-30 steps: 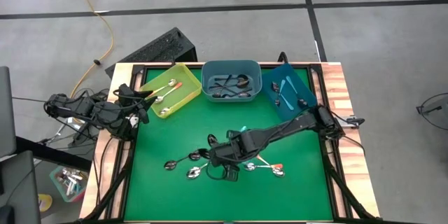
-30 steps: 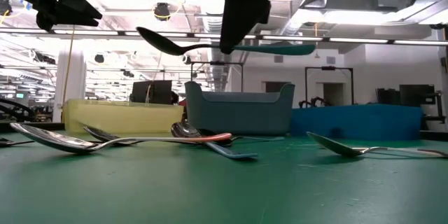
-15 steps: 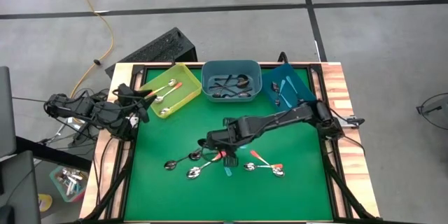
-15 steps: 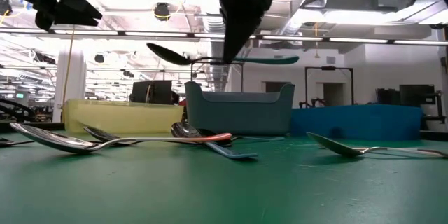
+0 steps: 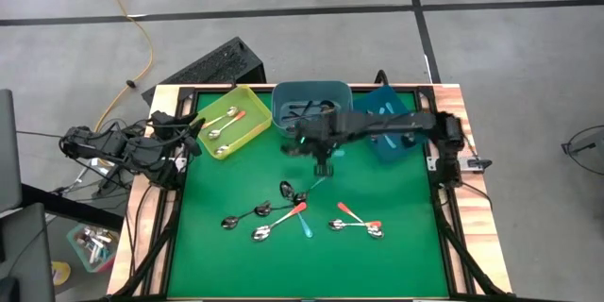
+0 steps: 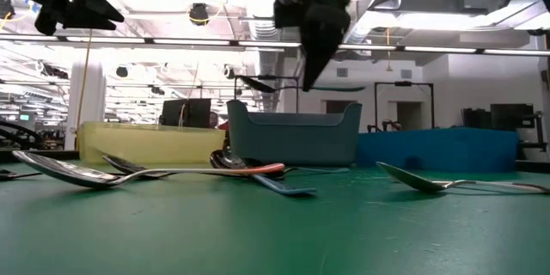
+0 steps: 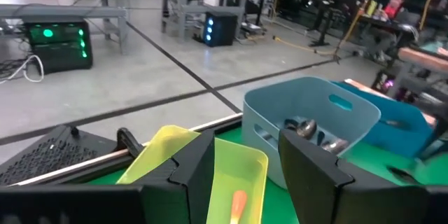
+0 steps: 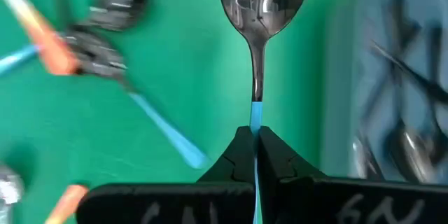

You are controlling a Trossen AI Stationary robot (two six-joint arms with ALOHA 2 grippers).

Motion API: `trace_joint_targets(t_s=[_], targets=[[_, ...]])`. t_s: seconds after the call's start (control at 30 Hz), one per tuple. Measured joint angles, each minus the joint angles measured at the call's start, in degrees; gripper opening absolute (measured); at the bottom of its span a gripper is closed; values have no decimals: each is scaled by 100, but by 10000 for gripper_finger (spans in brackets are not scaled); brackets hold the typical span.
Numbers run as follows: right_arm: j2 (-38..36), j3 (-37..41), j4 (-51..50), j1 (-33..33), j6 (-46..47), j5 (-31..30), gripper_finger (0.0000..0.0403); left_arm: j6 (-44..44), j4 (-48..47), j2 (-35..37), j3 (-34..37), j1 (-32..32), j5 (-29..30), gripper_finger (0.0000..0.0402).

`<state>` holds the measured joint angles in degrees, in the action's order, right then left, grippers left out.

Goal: Sort silverware by color (type)
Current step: Put the blue spoon into the blue bin

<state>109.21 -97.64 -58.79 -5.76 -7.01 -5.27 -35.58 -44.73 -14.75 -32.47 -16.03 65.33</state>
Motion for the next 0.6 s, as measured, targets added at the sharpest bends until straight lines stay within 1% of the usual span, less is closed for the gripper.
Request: trace_joint_targets(t_s=[0.1,0.23,0.4,0.6], targets=[[-564,640,383,-449,-36,-1,9,-23,-1,2,0,2,118,143],[-1382,1460,551,-1046,132,-13,9,-25,0,1,0,1,280,143],[-2265,2308,485,-1763,551,-154,9,-25,-1,1,0,2,437,143],[-3016,3213,501,-2313,1008,-278,9,-62,2,2,0,2,502,143]])
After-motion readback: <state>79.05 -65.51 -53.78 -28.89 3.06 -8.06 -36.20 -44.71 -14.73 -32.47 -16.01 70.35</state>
